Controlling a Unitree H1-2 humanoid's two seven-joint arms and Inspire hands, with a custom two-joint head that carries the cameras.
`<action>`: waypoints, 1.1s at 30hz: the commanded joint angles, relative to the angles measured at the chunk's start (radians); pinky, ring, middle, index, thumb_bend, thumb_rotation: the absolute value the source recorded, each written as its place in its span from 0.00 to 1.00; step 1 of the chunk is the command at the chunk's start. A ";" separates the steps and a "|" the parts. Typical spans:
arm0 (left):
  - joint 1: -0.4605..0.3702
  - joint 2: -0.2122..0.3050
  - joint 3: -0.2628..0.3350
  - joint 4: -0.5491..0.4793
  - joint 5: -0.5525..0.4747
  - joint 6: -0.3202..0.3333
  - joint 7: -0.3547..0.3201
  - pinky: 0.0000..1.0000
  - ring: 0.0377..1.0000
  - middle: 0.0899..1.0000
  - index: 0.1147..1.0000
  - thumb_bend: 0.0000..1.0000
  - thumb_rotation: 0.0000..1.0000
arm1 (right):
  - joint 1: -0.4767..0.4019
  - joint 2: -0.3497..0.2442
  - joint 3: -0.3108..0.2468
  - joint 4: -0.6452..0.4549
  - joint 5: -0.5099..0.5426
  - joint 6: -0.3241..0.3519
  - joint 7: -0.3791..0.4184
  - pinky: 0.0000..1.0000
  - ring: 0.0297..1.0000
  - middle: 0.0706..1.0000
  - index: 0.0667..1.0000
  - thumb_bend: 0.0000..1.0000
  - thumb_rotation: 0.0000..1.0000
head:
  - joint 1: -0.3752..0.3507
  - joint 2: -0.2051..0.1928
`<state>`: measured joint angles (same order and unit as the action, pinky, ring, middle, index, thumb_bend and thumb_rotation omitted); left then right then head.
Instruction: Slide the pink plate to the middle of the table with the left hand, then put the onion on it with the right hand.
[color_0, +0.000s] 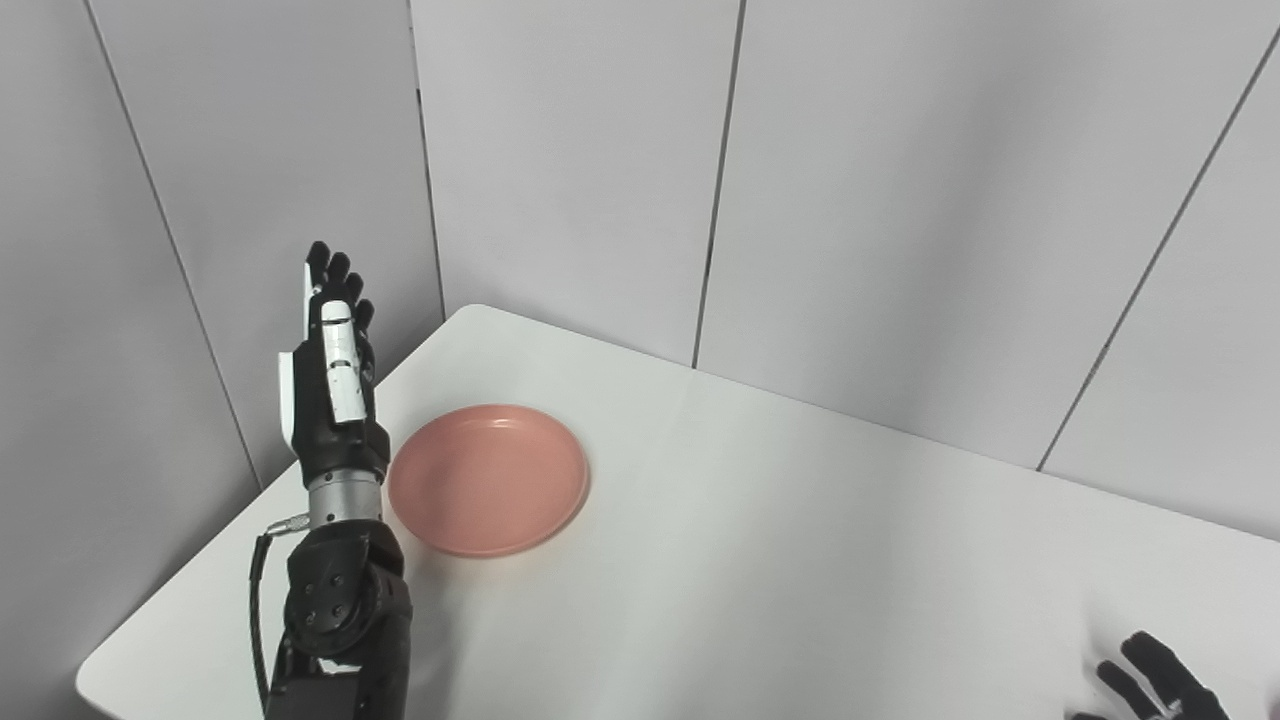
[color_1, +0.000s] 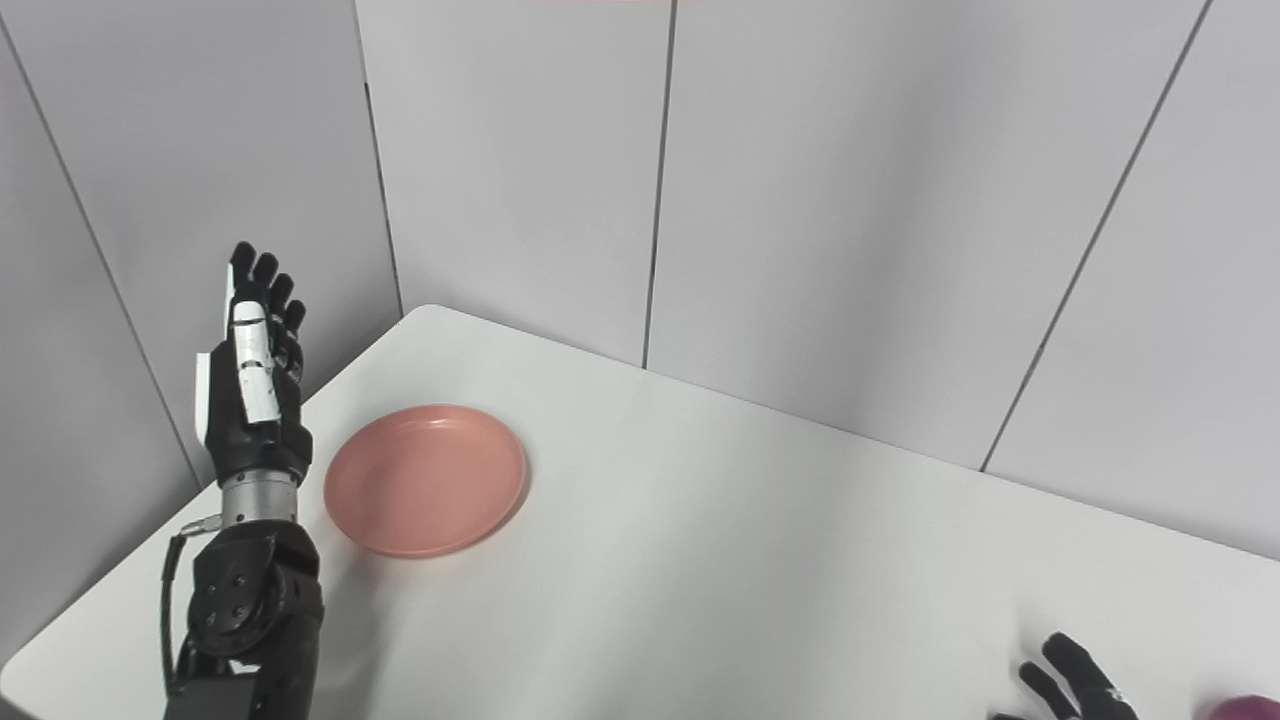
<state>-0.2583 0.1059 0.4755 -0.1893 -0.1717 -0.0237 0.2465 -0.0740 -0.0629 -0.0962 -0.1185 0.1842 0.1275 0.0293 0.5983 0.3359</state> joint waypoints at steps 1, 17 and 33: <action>-0.010 0.023 0.005 -0.013 0.008 -0.053 0.010 1.00 1.00 1.00 1.00 0.41 1.00 | -0.001 -0.004 -0.003 -0.004 -0.002 -0.012 0.004 0.50 0.78 0.81 0.75 0.98 0.76 | 0.000 0.002; 0.013 0.005 0.007 0.002 -0.004 -0.070 0.036 1.00 1.00 1.00 1.00 0.40 1.00 | -0.006 -0.012 -0.009 0.001 0.011 -0.011 0.009 0.49 0.76 0.80 0.73 1.00 0.76 | 0.005 0.004; 0.023 -0.007 -0.004 0.053 0.009 -0.067 0.059 1.00 0.97 0.99 0.98 0.38 1.00 | -0.009 -0.009 -0.019 -0.003 0.014 0.009 0.001 0.47 0.75 0.78 0.72 0.99 0.75 | 0.011 0.007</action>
<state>-0.2178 0.0906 0.4747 -0.1192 -0.1723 -0.0663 0.3005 -0.0743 -0.0706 -0.1082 -0.1165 0.1890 0.1287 0.0300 0.6090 0.3421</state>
